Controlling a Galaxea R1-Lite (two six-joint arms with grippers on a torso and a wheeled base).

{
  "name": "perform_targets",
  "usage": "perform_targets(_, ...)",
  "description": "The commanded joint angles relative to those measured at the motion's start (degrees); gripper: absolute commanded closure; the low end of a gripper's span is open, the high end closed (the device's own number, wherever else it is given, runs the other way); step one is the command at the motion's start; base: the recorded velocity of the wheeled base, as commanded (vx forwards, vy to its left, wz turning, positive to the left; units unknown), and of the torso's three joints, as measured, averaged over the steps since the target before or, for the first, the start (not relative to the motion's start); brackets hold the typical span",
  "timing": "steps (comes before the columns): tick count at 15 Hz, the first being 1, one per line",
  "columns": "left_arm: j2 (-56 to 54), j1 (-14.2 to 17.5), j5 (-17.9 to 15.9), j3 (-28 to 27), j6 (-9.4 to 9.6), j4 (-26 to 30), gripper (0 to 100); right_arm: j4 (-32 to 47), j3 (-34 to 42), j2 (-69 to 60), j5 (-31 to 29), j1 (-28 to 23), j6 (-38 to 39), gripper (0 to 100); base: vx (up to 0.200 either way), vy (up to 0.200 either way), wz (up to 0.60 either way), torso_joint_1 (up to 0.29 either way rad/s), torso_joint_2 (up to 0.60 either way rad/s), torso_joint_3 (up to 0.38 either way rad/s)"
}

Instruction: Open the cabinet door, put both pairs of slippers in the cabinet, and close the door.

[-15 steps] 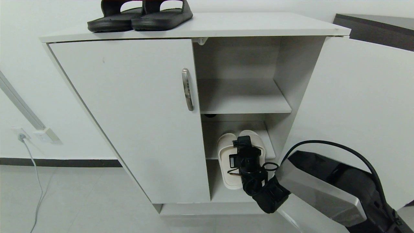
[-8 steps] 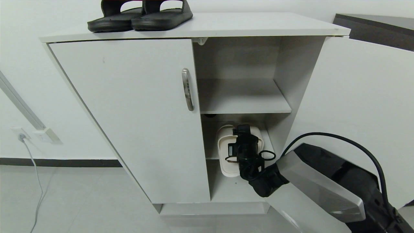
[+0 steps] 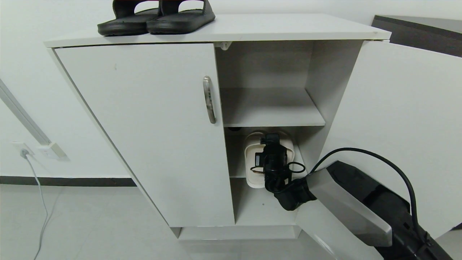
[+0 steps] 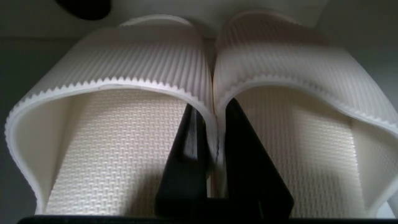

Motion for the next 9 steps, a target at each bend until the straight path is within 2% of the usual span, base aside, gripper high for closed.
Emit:
perform_targets(1,-0.01,-0.08,0.67,0.09,-0.01,0.02,100,0.02,-1.26,1.63,0.09,-0.47,-0.01,100,0.0,0.0,0.0,0.0,0.0,0.0)
perform_targets(9,-0.01,0.01,0.93,0.09,-0.01,-0.07,100,2.04,-6.18,4.79,0.09,-1.52,-0.01,100,0.0,0.0,0.0,0.0,0.0,0.0)
